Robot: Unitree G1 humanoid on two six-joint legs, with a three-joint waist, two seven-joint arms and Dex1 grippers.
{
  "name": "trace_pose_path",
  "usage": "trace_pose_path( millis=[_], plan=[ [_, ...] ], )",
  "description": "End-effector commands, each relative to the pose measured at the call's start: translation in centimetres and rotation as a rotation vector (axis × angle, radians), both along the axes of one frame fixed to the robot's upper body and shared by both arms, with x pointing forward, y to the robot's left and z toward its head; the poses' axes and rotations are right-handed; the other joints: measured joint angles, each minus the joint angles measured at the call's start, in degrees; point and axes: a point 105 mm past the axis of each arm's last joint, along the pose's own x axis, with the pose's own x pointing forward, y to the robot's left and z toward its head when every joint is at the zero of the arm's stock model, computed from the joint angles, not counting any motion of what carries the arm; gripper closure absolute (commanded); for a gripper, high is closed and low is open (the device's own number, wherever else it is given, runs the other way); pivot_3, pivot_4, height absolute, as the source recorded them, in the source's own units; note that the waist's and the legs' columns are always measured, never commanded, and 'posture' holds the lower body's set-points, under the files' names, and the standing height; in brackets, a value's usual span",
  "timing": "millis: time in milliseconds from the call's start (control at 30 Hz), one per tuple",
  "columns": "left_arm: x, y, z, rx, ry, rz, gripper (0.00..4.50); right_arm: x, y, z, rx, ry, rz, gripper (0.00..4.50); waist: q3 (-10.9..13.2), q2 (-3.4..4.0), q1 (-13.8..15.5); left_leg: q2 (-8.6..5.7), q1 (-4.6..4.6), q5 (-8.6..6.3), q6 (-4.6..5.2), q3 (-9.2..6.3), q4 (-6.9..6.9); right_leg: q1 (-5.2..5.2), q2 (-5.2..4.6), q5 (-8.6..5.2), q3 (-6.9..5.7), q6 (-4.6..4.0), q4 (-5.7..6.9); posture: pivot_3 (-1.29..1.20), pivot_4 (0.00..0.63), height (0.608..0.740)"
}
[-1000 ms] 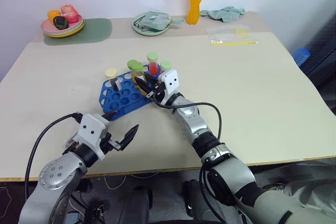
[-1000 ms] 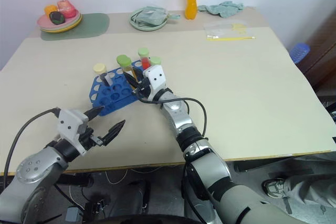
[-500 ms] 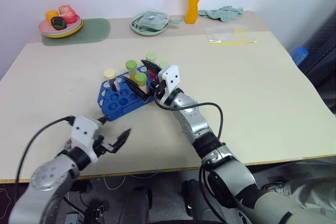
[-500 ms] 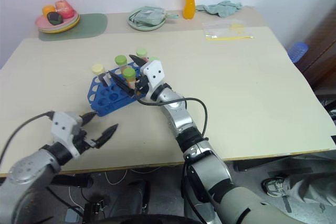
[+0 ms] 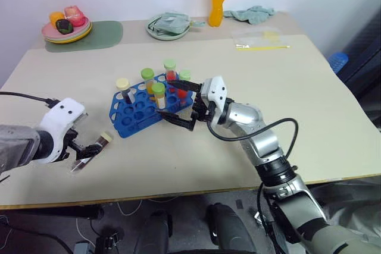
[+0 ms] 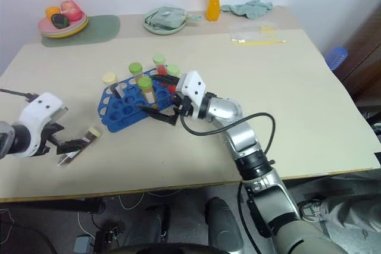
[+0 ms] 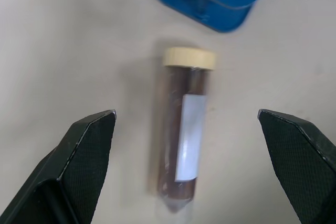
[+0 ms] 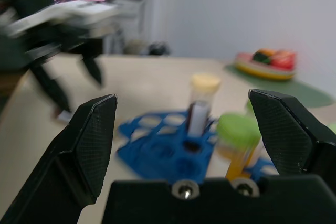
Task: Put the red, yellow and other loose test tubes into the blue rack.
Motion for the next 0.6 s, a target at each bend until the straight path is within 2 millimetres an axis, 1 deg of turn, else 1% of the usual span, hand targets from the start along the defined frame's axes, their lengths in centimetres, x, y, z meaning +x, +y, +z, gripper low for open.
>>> trace_pose_path(
  millis=[33, 167, 233, 333, 500, 533, 600],
  plan=[
    [0.6, 1.0, -0.6, 0.064, 0.072, 0.014, 0.0, -2.4, 0.3, 0.3, -0.036, -0.039, 0.113, 0.07, 0.01, 0.0, -0.32, 0.0, -0.02, 0.0, -0.01, 0.0, -0.01, -0.03, 0.01, 0.0, 0.01, 0.0, -0.01, 0.0, 0.15, 0.74],
    [1.4, 1.4, -1.5, 0.083, 0.137, 0.014, 0.0, -3.1, 0.0, -0.4, -0.061, -0.026, 0.127, 0.07, 0.01, -0.02, -0.47, 0.0, -0.03, 0.0, -0.01, 0.05, 0.0, -0.04, 0.01, 0.0, 0.03, 0.0, 0.0, 0.0, 0.15, 0.74],
    [1.7, 1.1, -1.9, 0.076, 0.162, -0.001, 0.0, -3.1, -0.1, -0.5, -0.064, -0.026, 0.12, 0.07, 0.02, -0.04, -0.42, 0.0, -0.06, 0.0, 0.0, 0.05, 0.05, -0.04, 0.0, 0.0, 0.02, 0.0, 0.01, 0.0, 0.15, 0.74],
    [1.9, 1.0, -2.5, 0.083, 0.185, -0.003, 0.91, -3.3, 0.0, -0.5, -0.058, -0.028, 0.113, 0.0, 0.02, -0.05, -0.38, -0.01, -0.08, 0.0, 0.0, 0.05, 0.06, -0.04, -0.01, 0.0, 0.02, 0.01, 0.0, 0.0, 0.15, 0.74],
    [1.6, 1.0, -3.6, 0.074, 0.225, 0.002, 3.48, -3.4, 0.2, -0.4, -0.044, -0.027, 0.107, 0.0, 0.02, -0.06, -0.38, 0.0, -0.08, 0.0, 0.0, 0.04, 0.08, -0.04, -0.01, -0.01, 0.03, 0.01, 0.01, 0.0, 0.15, 0.74],
    [1.5, 1.2, -3.6, 0.079, 0.228, 0.001, 3.75, -3.5, 0.2, -0.4, -0.043, -0.028, 0.107, 0.0, 0.01, -0.06, -0.37, 0.0, -0.07, 0.0, 0.0, 0.05, 0.07, -0.04, -0.01, -0.01, 0.03, 0.01, 0.02, 0.0, 0.15, 0.74],
    [1.3, 1.9, -3.5, 0.096, 0.225, 0.013, 3.76, -3.5, 0.3, -0.3, -0.041, -0.032, 0.107, 0.0, 0.01, -0.06, -0.41, -0.01, -0.07, 0.0, 0.0, 0.04, 0.08, -0.04, -0.02, -0.01, 0.03, 0.01, 0.02, 0.0, 0.15, 0.74]
  ],
)
